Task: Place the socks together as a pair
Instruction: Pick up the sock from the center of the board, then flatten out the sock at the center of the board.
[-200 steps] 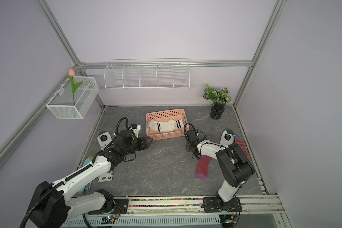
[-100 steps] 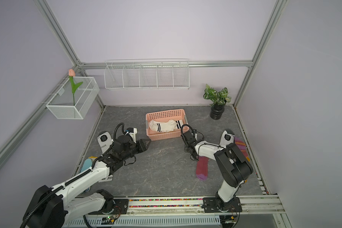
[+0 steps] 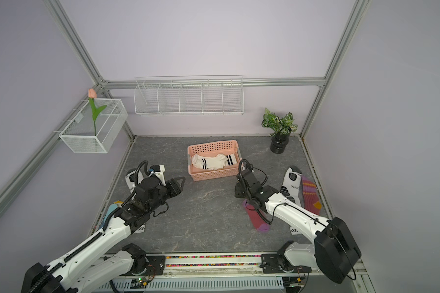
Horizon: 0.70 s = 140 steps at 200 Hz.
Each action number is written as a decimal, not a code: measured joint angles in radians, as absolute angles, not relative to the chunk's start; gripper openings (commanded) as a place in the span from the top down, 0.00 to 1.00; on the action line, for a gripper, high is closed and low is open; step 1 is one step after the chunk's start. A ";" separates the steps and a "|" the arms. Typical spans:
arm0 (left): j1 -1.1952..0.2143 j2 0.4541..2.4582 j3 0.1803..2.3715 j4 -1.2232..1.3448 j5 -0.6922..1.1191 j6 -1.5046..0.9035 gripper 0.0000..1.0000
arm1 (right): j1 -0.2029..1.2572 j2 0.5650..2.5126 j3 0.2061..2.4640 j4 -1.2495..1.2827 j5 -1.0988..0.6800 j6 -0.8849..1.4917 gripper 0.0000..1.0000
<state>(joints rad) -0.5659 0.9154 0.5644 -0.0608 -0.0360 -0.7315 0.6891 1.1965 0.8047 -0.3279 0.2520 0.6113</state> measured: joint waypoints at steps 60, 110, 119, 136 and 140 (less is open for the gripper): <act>-0.566 0.904 0.581 -0.183 -0.120 -0.712 0.45 | 0.850 1.103 0.945 -0.396 0.219 0.615 0.93; -0.562 0.773 0.617 -0.306 -0.302 -0.695 0.43 | 1.036 1.268 1.212 -0.378 0.216 0.604 0.93; -0.555 0.736 0.624 -0.332 -0.340 -0.695 0.43 | 1.069 1.308 1.269 -0.378 0.218 0.594 0.93; -0.540 0.664 0.638 -0.377 -0.406 -0.694 0.43 | 1.123 1.350 1.353 -0.376 0.224 0.572 0.93; -0.537 0.648 0.640 -0.384 -0.422 -0.694 0.43 | 1.134 1.351 1.364 -0.375 0.227 0.567 0.93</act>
